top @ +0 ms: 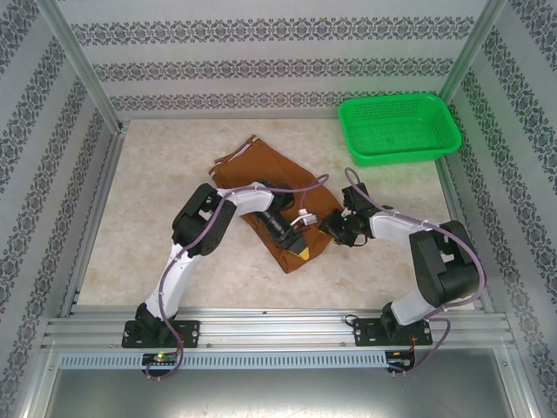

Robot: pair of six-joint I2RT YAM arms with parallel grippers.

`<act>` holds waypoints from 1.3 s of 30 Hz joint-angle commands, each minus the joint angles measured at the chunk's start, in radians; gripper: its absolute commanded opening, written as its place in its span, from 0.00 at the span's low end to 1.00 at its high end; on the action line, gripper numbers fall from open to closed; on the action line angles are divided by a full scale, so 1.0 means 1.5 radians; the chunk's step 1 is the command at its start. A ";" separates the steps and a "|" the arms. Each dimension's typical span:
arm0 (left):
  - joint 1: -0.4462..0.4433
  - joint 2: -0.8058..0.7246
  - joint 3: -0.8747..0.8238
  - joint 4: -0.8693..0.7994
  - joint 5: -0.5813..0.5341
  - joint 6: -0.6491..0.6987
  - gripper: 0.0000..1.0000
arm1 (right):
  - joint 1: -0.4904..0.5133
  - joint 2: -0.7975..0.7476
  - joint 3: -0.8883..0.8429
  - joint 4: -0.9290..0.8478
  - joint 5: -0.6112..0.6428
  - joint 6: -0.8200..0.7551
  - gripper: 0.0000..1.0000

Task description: Roll up the long pants

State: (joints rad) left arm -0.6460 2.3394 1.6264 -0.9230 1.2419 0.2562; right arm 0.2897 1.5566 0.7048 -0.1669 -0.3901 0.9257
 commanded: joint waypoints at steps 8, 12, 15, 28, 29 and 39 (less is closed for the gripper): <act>-0.050 -0.374 -0.304 0.410 -0.778 -0.179 1.00 | -0.005 -0.096 -0.054 -0.033 0.047 0.017 0.00; -0.154 -0.380 -0.295 0.379 -0.989 -0.098 1.00 | -0.002 -0.124 -0.064 -0.038 0.030 0.046 0.00; -0.243 -0.351 -0.299 0.402 -1.154 -0.046 1.00 | 0.008 -0.134 -0.051 -0.062 0.042 0.049 0.00; -0.326 -0.384 -0.187 0.244 -1.122 -0.080 1.00 | 0.028 -0.104 -0.050 -0.040 0.035 0.074 0.00; -0.326 -0.386 -0.176 0.228 -1.099 -0.086 1.00 | 0.028 -0.100 -0.051 -0.036 0.030 0.078 0.00; -0.354 -0.346 -0.177 0.221 -0.955 -0.159 1.00 | 0.028 -0.090 -0.035 0.018 -0.001 0.127 0.00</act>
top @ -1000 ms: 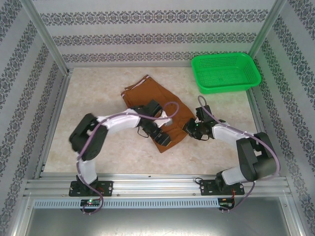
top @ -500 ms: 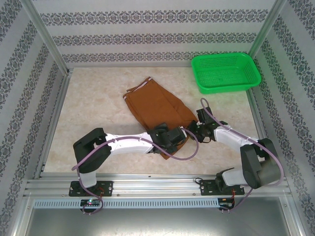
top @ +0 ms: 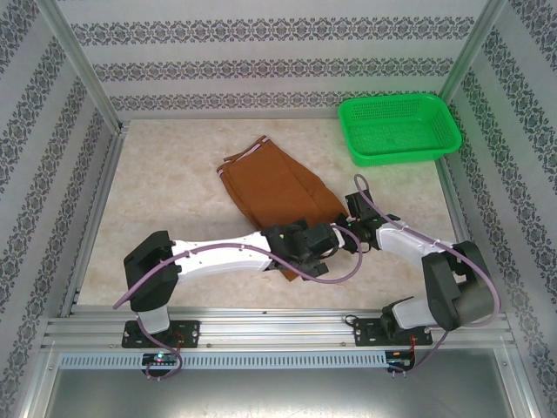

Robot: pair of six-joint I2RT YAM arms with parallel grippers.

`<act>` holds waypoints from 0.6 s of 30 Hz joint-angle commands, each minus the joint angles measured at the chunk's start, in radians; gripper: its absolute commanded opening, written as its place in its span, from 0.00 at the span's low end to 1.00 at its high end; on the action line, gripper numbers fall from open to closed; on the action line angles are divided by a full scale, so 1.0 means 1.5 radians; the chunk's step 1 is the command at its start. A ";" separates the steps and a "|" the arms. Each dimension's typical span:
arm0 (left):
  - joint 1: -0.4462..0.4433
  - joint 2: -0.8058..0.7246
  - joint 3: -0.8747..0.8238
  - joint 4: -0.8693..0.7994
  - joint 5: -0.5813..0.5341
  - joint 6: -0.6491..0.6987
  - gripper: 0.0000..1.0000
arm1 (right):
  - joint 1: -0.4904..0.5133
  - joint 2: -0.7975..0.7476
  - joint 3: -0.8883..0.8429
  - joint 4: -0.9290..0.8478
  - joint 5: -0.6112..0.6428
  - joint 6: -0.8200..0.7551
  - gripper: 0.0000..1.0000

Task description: Roll up the long pants

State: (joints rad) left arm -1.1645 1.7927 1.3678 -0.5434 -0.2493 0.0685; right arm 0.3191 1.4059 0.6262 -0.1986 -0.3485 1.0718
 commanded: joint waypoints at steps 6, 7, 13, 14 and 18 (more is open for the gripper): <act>-0.005 0.066 -0.031 -0.011 -0.014 -0.045 1.00 | 0.016 0.002 0.022 0.081 -0.067 0.076 0.00; -0.003 0.080 -0.031 -0.013 -0.030 -0.041 1.00 | 0.016 -0.006 0.018 0.088 -0.074 0.087 0.00; 0.030 0.130 -0.044 0.007 -0.081 -0.047 0.97 | 0.011 -0.071 0.009 0.048 -0.082 0.089 0.00; 0.039 0.137 -0.043 0.006 -0.082 -0.048 0.88 | 0.010 -0.081 0.008 0.038 -0.080 0.086 0.00; 0.056 0.144 -0.049 0.016 -0.081 -0.033 0.00 | 0.007 -0.106 0.013 -0.003 -0.065 0.068 0.00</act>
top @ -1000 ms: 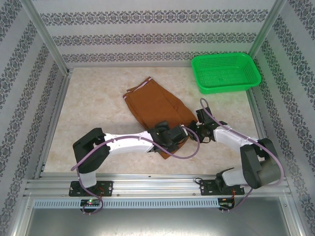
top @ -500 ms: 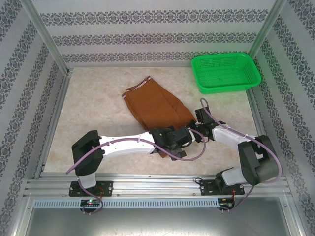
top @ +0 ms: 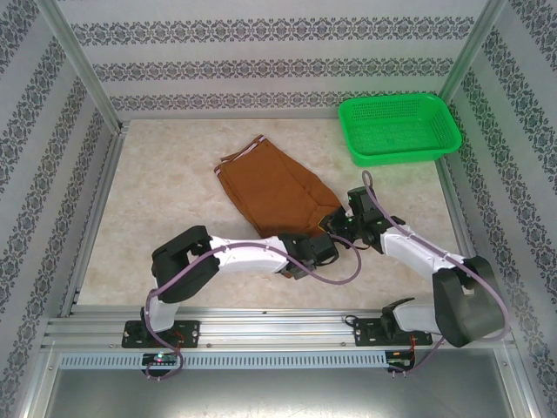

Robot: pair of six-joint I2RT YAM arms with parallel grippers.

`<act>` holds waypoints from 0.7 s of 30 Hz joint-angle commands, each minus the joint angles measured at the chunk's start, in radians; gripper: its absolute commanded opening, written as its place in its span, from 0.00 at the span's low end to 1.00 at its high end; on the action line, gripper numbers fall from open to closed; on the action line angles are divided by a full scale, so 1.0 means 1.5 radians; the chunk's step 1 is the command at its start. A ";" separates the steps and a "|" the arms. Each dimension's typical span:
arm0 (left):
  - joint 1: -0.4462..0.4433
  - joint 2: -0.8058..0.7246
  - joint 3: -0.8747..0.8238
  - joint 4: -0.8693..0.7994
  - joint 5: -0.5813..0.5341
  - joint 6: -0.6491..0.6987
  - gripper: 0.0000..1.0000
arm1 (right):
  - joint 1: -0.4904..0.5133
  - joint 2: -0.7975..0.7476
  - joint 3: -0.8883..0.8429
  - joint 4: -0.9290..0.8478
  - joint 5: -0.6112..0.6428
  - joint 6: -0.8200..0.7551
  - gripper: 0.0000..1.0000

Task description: Roll up the long pants

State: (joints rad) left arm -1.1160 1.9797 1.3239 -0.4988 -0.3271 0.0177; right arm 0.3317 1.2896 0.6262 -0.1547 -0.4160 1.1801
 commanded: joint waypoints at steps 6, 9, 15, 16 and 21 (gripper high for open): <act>0.027 -0.032 -0.038 -0.001 0.088 0.052 0.00 | -0.027 -0.008 0.018 -0.032 -0.018 -0.033 0.01; 0.036 -0.047 -0.002 -0.049 0.221 0.075 0.00 | -0.046 0.011 0.040 -0.014 -0.027 -0.077 0.42; 0.068 -0.015 0.108 -0.158 0.407 0.094 0.00 | -0.061 0.003 0.127 -0.099 0.030 -0.160 0.84; 0.076 -0.006 0.123 -0.171 0.430 0.092 0.00 | -0.062 -0.001 0.138 -0.124 0.030 -0.170 0.84; 0.143 0.030 0.173 -0.221 0.665 0.094 0.00 | -0.064 -0.040 0.136 -0.187 0.039 -0.185 0.85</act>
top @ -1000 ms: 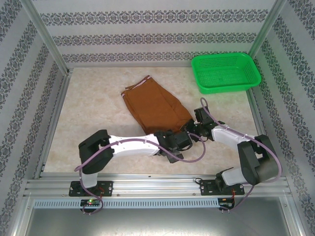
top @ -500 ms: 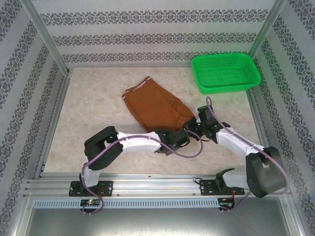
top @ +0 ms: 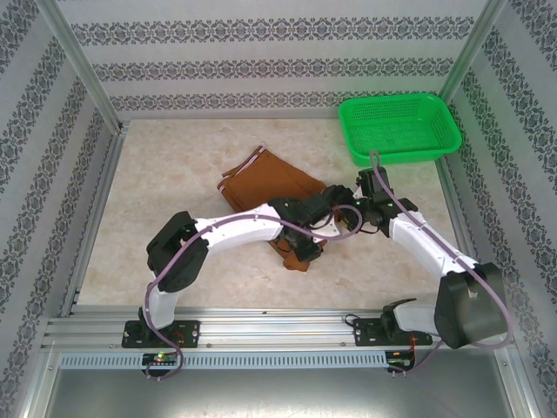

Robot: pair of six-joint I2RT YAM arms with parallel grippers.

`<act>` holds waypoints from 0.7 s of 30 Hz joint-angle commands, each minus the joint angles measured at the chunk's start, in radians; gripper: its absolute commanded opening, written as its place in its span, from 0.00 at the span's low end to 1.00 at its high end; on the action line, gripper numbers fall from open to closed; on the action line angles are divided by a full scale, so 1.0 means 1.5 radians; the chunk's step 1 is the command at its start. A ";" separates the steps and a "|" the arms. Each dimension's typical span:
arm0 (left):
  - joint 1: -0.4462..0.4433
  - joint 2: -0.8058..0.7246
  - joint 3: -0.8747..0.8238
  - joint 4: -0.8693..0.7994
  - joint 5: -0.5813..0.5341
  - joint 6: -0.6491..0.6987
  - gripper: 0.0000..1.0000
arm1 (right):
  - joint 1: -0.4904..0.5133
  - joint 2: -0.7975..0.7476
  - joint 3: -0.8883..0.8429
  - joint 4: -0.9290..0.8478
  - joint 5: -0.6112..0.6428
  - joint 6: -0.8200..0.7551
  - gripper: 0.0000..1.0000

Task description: Roll up the long pants

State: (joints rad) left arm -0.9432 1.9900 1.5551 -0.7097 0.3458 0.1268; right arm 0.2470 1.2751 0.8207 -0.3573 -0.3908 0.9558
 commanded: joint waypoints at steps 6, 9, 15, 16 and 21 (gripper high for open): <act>0.105 0.060 0.038 -0.098 0.429 0.009 0.01 | -0.015 -0.075 -0.043 -0.056 0.037 -0.032 0.85; 0.124 0.075 0.038 -0.088 0.505 0.006 0.01 | -0.015 -0.061 -0.051 -0.035 0.011 -0.028 0.85; 0.180 0.103 0.030 -0.067 0.695 0.009 0.00 | -0.016 -0.036 -0.063 -0.007 -0.015 -0.021 0.85; 0.182 0.107 0.039 -0.089 0.708 0.027 0.00 | -0.016 -0.033 -0.067 -0.002 -0.017 -0.020 0.85; 0.191 0.140 0.108 -0.310 0.817 0.234 0.00 | -0.014 0.023 -0.081 0.052 -0.037 -0.013 0.85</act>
State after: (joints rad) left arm -0.6601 2.1826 1.6409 -0.9264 1.3193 0.2382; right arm 0.2287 1.2606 0.7174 -0.3359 -0.4137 0.9363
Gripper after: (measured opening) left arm 0.116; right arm 0.854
